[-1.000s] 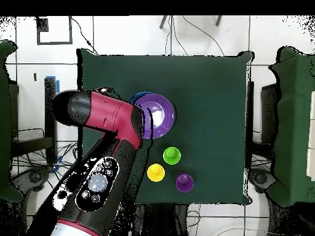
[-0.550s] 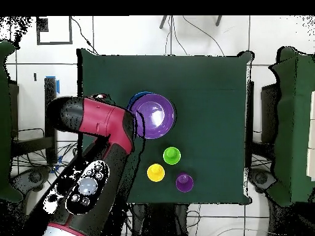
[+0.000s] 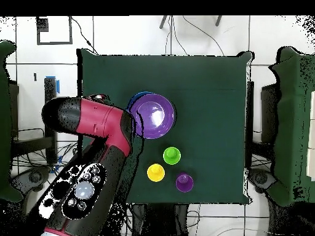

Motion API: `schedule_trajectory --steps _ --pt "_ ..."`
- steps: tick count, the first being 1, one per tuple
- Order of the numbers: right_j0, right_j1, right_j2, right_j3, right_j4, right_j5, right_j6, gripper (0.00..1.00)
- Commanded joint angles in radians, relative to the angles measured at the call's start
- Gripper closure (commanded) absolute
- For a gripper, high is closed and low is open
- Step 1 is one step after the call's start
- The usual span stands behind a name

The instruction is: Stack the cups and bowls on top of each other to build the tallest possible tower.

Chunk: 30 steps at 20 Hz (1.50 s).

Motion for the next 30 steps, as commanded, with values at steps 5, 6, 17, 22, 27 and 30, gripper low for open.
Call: schedule_trajectory --steps 5,6,17,22,27,30 --pt "0.001 0.002 0.066 0.071 -0.003 0.088 0.208 0.00" --pt "0.000 0.002 0.066 0.071 -0.004 0.088 0.206 0.00" --pt "-0.019 -0.014 0.094 0.091 0.001 0.056 0.165 0.00" --pt "-0.055 -0.019 0.134 0.113 0.005 -0.001 0.109 0.00" --pt "-0.078 -0.011 0.148 0.108 -0.012 -0.045 0.076 0.00" --pt "-0.093 -0.023 0.152 0.093 -0.024 -0.022 0.051 0.00"
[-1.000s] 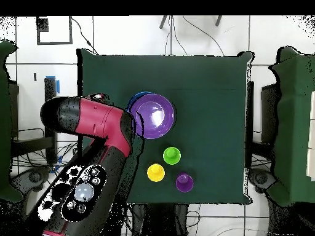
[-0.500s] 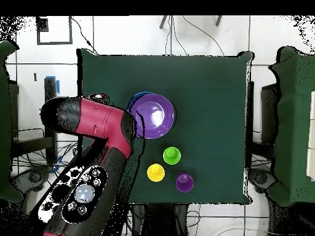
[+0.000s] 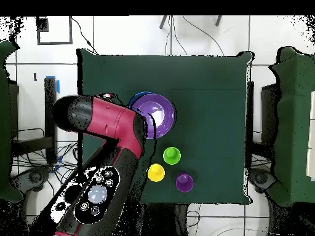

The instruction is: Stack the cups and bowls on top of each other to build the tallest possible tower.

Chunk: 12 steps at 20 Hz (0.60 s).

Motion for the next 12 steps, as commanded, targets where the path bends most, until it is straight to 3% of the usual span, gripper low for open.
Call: schedule_trajectory --steps 1,4,8,12 --pt "-0.059 0.004 0.154 0.065 -0.024 -0.009 0.039 0.00" --pt "-0.060 -0.020 0.152 0.074 -0.029 0.026 0.040 0.00" --pt "-0.052 -0.029 0.161 0.096 -0.027 0.004 0.055 0.00" --pt "-0.015 -0.023 0.125 0.068 -0.027 0.042 0.129 0.00"
